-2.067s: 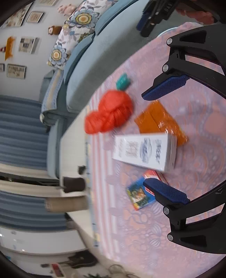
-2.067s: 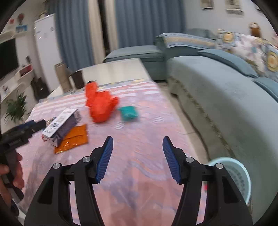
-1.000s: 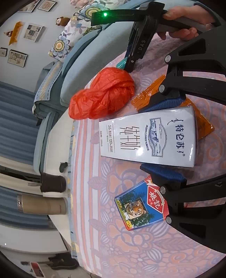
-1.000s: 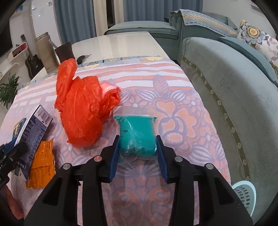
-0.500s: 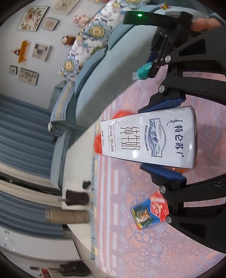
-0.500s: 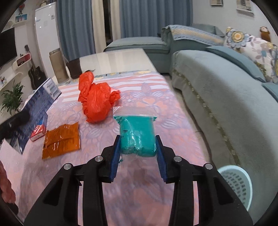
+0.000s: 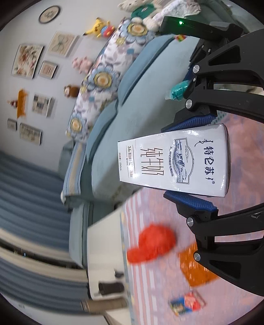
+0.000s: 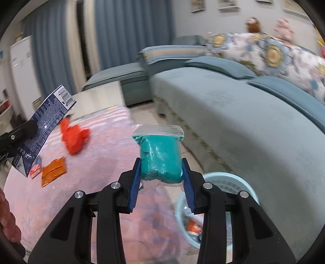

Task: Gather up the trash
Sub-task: 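Carry the carton and teal packet to the blue basket and open both tools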

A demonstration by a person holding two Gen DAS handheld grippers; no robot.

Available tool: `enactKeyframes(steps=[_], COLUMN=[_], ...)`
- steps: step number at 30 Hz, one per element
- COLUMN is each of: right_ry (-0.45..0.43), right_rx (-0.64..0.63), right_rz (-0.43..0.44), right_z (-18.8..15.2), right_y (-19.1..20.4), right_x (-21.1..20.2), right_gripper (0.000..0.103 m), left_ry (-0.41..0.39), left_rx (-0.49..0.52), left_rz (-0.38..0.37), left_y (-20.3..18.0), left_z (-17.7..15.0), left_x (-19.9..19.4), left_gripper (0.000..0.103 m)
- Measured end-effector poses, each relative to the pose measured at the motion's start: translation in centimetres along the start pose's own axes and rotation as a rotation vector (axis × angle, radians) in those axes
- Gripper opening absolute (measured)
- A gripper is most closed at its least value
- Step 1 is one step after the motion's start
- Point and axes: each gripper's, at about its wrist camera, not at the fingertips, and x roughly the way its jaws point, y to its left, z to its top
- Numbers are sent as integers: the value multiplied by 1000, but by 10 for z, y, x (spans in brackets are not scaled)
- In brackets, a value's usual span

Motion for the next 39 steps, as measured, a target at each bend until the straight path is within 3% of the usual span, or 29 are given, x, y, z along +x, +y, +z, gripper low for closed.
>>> enactKeyframes(steps=[4, 8, 12, 17, 21, 31, 39], right_ry=[35, 109, 196, 257, 276, 285, 188], right_rx=[94, 173, 241, 289, 309, 340, 223], right_rz=[-76, -125, -149, -163, -170, -150, -102], right_z=[-12, -33, -51, -67, -75, -77, -52], right_y=[-46, -84, -111, -129, -137, -143, -99], right_x=[3, 21, 43, 60, 65, 70, 45], right_gripper=[35, 35, 36, 37, 41, 45, 45], left_ry=[45, 172, 268, 333, 328, 308, 228], left_rx=[40, 44, 55, 107, 89, 70, 52], left_rz=[-107, -208, -234, -226, -229, -222, -197], left_y=[-33, -53, -65, -78, -76, -63, -45], left_z=[-15, -48, -69, -82, -86, -83, -61], left_x=[27, 74, 108, 134, 137, 127, 90], left_gripper=[55, 55, 55, 55, 69, 69, 67])
